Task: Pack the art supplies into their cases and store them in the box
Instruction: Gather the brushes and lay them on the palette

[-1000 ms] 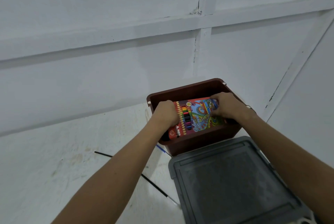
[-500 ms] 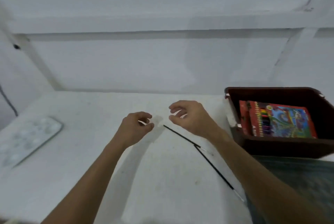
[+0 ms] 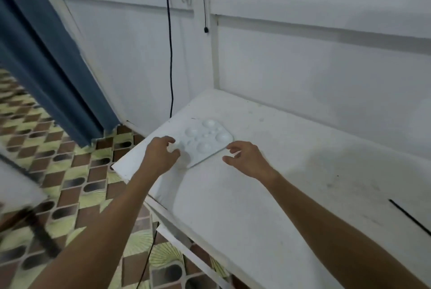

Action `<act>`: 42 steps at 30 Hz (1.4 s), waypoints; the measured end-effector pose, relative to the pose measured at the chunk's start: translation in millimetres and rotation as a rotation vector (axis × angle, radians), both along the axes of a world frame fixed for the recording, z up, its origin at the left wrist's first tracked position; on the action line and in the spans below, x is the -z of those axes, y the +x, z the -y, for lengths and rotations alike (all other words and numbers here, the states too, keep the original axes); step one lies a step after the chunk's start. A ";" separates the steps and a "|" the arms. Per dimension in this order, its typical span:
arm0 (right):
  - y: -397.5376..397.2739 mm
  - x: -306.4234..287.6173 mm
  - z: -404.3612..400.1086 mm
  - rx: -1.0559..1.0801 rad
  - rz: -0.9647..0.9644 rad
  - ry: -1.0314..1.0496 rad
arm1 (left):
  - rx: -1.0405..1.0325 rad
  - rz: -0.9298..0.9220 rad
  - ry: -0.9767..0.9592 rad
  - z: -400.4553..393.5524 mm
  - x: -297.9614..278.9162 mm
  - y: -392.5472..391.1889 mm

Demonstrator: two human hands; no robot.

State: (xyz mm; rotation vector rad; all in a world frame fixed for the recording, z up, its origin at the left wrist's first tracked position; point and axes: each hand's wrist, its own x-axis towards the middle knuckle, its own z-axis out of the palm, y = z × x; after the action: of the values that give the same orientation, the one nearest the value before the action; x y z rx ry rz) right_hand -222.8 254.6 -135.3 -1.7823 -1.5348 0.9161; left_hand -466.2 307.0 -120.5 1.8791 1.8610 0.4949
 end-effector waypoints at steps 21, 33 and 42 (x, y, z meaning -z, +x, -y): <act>76.8 19.5 57.6 0.221 0.267 0.005 | 0.592 0.000 -0.087 -17.7 13.9 105.3; 178.7 9.6 263.3 0.607 0.296 -0.124 | 1.239 -0.102 -0.216 95.3 20.7 257.5; 203.5 13.5 339.6 0.723 0.296 -0.142 | 1.417 -0.243 -0.180 123.0 14.3 314.8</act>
State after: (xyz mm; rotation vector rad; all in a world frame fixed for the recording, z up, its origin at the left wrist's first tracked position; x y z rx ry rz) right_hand -19.3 -85.0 -148.8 -2.4104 -0.8539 0.4174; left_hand -151.4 184.0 -134.8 2.5625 0.2788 -0.3834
